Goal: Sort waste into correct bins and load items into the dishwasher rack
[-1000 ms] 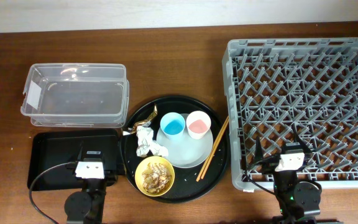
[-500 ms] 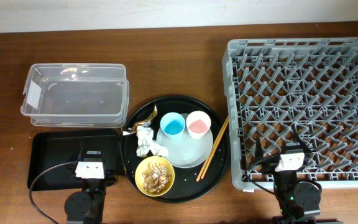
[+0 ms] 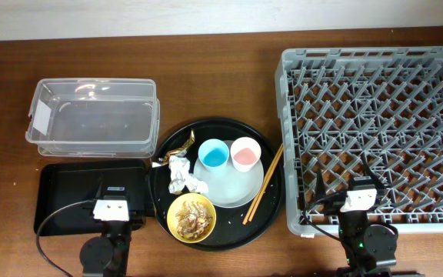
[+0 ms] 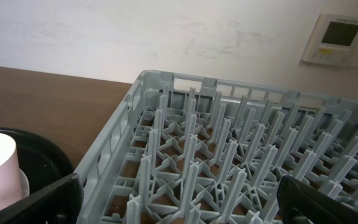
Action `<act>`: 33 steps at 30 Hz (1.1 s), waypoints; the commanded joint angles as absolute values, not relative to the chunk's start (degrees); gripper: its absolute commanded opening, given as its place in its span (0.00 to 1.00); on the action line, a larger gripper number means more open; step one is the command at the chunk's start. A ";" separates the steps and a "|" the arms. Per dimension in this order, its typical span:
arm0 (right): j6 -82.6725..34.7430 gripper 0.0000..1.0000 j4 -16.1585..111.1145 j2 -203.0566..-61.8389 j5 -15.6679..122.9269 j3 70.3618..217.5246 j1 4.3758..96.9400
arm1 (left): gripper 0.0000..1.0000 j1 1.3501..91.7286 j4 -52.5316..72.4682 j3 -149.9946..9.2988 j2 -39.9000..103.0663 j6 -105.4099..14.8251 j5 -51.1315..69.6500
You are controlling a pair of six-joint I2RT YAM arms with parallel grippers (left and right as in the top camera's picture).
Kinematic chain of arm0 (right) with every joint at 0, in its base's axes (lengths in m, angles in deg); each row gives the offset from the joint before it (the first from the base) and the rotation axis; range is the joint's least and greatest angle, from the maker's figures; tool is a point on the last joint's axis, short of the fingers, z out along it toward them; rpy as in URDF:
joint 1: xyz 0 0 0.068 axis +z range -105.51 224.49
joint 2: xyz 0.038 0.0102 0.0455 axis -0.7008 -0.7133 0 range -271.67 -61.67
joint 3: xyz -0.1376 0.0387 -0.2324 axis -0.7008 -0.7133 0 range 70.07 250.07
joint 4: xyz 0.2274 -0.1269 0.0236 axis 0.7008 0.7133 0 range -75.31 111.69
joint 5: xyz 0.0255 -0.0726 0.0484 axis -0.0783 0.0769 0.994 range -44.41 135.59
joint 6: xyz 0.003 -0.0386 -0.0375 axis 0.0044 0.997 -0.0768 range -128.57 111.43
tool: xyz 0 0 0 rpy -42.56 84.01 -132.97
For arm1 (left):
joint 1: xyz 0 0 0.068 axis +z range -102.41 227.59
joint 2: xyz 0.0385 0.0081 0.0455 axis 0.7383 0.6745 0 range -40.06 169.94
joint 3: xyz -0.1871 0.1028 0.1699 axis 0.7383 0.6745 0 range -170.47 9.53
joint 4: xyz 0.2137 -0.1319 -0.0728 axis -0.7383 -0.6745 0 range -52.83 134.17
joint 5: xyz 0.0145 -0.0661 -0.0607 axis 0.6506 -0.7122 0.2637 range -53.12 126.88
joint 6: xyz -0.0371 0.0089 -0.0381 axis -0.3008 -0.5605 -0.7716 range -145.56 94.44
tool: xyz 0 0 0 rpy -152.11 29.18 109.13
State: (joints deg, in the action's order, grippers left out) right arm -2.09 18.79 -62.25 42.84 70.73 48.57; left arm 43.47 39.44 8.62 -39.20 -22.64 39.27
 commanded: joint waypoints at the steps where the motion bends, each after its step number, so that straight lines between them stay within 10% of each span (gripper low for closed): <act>1: -1.76 0.98 19.05 -62.41 42.12 70.38 48.92 | 0.99 43.27 39.57 9.01 -39.29 -23.21 39.68; 26: -1.80 0.99 18.79 -62.41 50.23 70.38 48.92 | 1.00 43.27 39.55 9.01 -39.29 -23.23 39.18; 33: -1.95 0.98 19.05 -62.41 60.39 74.95 48.96 | 0.99 43.25 47.14 8.93 -39.29 -25.15 9.50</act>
State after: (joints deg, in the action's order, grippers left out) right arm -2.13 18.31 -62.28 56.96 70.97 48.61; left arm 43.47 43.46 8.77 -39.16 -24.32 19.29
